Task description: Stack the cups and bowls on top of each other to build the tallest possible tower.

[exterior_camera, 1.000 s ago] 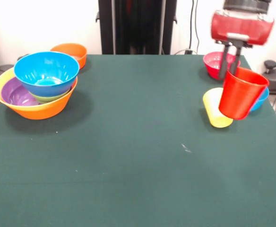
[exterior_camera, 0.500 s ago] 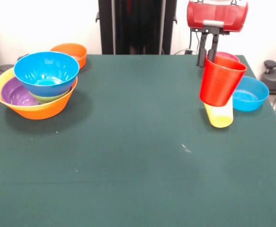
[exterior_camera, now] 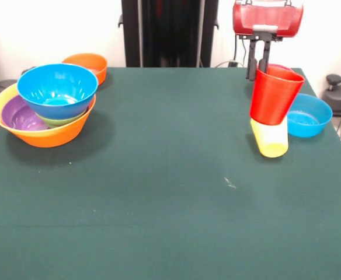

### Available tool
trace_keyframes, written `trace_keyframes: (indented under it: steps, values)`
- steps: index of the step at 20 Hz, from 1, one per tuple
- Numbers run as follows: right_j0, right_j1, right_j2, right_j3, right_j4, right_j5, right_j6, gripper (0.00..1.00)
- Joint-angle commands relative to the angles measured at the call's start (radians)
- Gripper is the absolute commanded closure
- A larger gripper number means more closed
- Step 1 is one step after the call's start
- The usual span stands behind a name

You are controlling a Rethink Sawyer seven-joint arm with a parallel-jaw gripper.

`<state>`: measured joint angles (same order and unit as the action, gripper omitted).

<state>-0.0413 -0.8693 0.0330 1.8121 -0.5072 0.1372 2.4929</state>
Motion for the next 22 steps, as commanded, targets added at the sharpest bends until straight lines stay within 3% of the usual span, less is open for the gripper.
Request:
trace_keyframes:
  steps: [1,5,9,14,22]
  values:
    - [-0.099,-0.012,0.152,0.139,-0.165,-0.093,-0.114,1.0]
    - [-0.18,-0.034,0.216,0.176,-0.23,-0.1,-0.139,1.0]
    - [-0.304,-0.072,0.344,0.222,-0.243,-0.02,-0.208,1.0]
    - [-0.335,-0.087,0.391,0.228,-0.271,0.004,-0.211,1.0]
    - [-0.491,-0.136,0.573,0.271,-0.252,0.105,-0.312,1.0]
